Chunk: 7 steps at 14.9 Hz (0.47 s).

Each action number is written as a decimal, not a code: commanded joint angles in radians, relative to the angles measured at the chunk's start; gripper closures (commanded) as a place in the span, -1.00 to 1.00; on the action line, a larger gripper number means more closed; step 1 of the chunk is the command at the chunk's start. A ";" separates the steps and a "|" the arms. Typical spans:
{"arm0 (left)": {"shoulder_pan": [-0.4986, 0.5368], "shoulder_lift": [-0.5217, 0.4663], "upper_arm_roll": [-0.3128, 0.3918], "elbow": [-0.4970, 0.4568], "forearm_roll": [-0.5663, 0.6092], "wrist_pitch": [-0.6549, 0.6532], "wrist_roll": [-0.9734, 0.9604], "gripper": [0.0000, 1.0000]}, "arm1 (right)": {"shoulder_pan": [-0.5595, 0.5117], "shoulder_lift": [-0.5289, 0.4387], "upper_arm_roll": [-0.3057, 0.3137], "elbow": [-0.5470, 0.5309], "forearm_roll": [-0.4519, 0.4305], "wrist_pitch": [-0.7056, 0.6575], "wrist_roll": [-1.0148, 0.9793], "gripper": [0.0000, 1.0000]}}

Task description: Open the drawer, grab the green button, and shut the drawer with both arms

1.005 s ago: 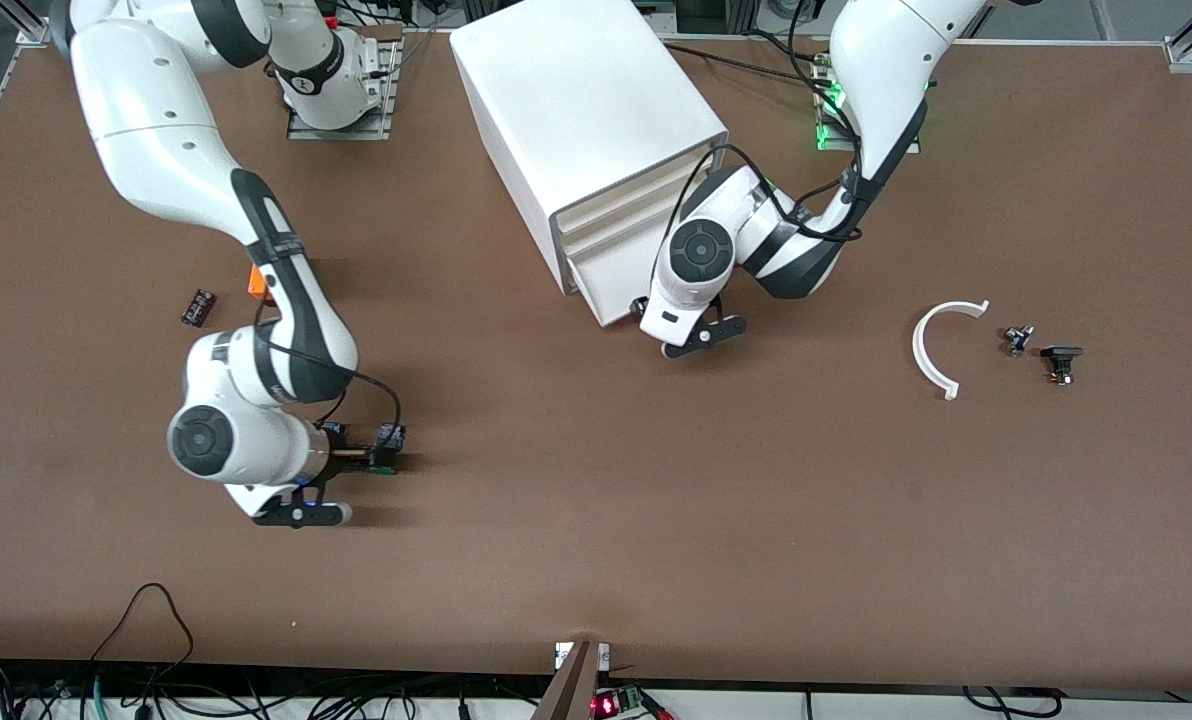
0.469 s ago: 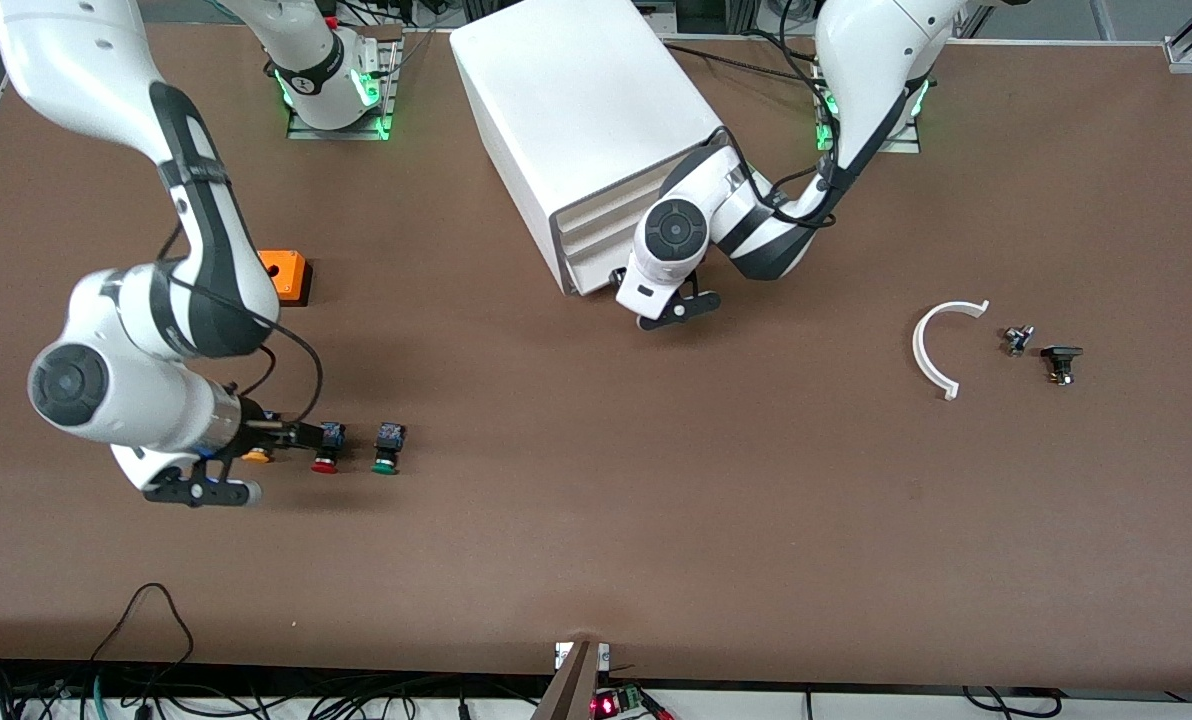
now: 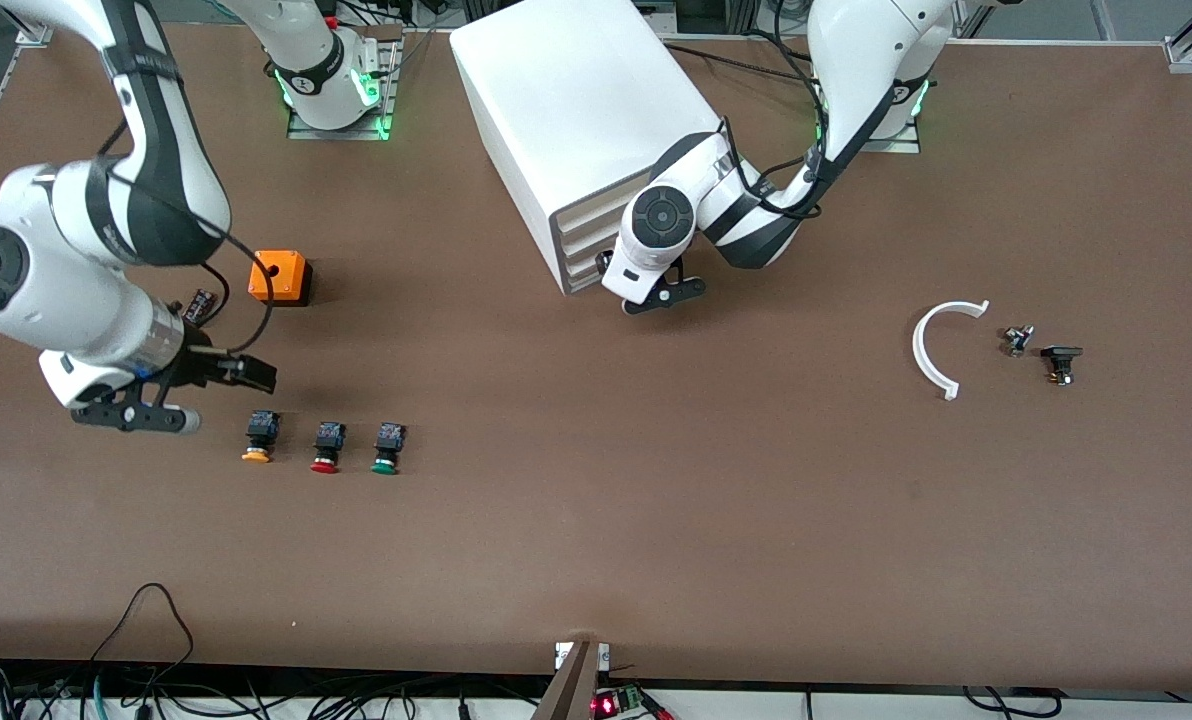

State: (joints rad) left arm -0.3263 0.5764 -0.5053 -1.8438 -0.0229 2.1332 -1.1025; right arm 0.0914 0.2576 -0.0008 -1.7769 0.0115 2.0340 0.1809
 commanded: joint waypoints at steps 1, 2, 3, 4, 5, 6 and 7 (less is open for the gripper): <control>0.004 -0.030 -0.016 -0.029 -0.029 -0.007 -0.013 -1.00 | -0.002 -0.162 -0.001 -0.159 -0.004 0.026 -0.011 -1.00; 0.003 -0.030 -0.016 -0.029 -0.029 -0.007 -0.017 -1.00 | -0.002 -0.190 -0.001 -0.159 -0.005 0.003 -0.015 -1.00; 0.004 -0.032 -0.016 -0.029 -0.029 -0.009 -0.023 -1.00 | -0.001 -0.211 -0.001 -0.147 0.002 -0.049 -0.009 -1.00; 0.010 -0.033 -0.016 -0.029 -0.029 -0.007 -0.023 -1.00 | -0.001 -0.240 -0.001 -0.139 0.002 -0.081 -0.003 -1.00; 0.013 -0.038 -0.016 -0.023 -0.028 -0.009 -0.020 -1.00 | -0.001 -0.259 -0.001 -0.121 0.002 -0.101 -0.008 -1.00; 0.019 -0.047 -0.013 -0.014 -0.020 -0.009 -0.008 -1.00 | -0.001 -0.274 -0.001 -0.096 0.002 -0.141 -0.002 -1.00; 0.036 -0.061 -0.009 -0.002 -0.011 -0.007 -0.004 -1.00 | -0.001 -0.276 0.004 -0.070 0.002 -0.174 0.002 -1.00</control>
State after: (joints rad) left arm -0.3196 0.5673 -0.5135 -1.8448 -0.0230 2.1358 -1.1179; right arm 0.0917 0.0182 -0.0011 -1.8736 0.0115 1.9226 0.1810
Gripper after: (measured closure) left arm 0.000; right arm 0.000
